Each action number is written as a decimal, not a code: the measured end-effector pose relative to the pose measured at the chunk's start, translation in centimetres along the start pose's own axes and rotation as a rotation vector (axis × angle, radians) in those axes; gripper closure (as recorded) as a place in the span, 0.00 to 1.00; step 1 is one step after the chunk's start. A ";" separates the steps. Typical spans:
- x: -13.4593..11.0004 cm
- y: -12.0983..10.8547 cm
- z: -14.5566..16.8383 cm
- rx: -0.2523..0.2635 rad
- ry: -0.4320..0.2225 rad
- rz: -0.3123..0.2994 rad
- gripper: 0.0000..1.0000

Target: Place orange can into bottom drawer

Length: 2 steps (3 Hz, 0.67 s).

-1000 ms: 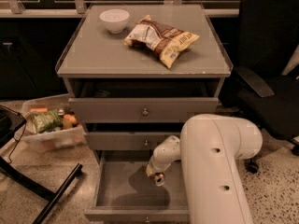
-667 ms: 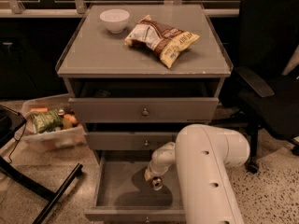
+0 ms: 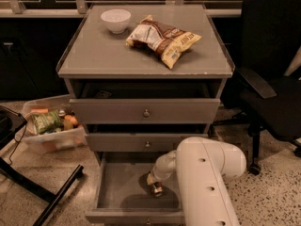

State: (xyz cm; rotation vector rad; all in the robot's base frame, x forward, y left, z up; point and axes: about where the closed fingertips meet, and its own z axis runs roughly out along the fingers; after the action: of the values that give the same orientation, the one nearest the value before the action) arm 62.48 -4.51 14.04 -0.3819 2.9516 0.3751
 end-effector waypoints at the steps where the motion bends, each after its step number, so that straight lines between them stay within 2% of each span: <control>1: 0.3 -0.5 0.7 -0.008 -0.021 0.027 0.35; 2: 0.7 -1.1 0.8 -0.015 -0.047 0.054 0.11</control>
Offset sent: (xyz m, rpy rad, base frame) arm -0.0029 -0.0179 -0.0114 0.0561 -0.0592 -0.1029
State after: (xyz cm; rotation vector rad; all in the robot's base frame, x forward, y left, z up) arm 62.15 -5.51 12.89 -0.2920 2.9199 0.4070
